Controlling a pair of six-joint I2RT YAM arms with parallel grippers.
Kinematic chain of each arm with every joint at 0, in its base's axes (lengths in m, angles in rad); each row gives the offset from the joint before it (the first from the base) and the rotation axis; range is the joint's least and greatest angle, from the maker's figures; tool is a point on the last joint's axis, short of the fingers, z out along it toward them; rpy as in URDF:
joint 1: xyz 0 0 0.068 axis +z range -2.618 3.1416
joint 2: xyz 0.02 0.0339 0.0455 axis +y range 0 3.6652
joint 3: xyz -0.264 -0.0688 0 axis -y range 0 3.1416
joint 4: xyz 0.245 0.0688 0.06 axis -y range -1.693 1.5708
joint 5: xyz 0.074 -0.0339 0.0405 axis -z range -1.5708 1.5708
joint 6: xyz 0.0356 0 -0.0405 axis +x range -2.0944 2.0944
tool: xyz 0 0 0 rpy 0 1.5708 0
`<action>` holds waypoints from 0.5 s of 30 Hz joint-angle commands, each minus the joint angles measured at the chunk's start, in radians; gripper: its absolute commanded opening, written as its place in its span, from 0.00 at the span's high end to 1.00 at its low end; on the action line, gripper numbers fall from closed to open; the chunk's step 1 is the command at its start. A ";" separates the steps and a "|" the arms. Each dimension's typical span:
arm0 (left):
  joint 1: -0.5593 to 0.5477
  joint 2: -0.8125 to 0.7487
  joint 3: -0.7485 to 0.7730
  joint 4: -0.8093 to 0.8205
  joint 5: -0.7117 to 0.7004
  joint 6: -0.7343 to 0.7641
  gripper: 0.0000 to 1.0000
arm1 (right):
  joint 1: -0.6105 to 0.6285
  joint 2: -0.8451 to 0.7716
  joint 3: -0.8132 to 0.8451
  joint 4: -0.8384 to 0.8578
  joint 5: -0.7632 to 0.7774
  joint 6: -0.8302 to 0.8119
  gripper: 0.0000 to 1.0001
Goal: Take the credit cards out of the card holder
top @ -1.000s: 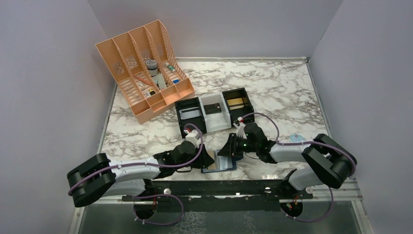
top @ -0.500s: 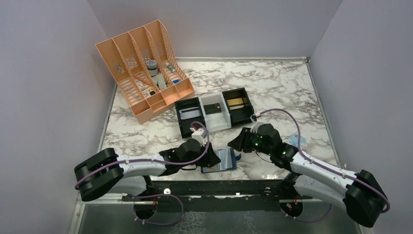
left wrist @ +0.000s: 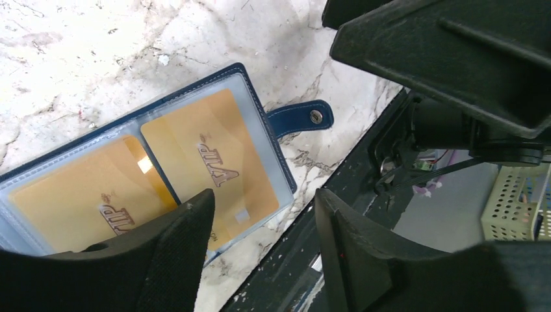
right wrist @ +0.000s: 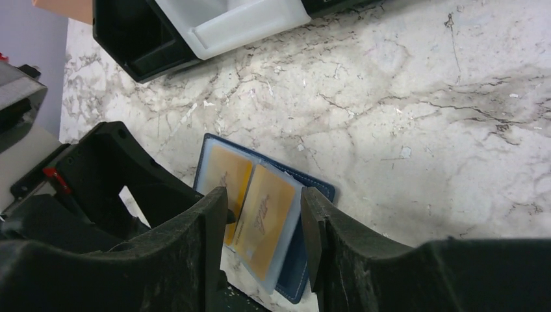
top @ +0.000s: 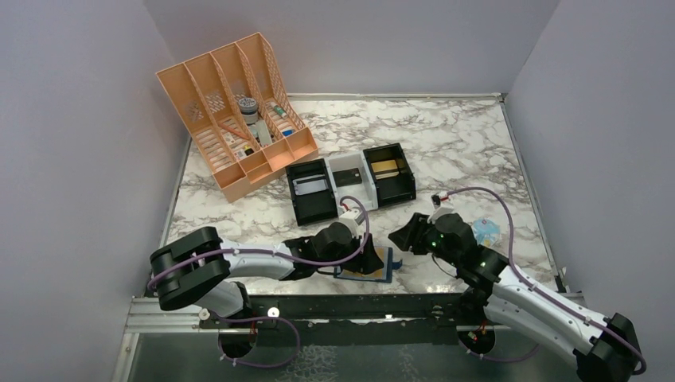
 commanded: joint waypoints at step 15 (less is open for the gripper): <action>0.006 -0.182 -0.088 -0.102 -0.137 0.019 0.34 | -0.002 0.002 -0.055 0.178 -0.291 -0.062 0.53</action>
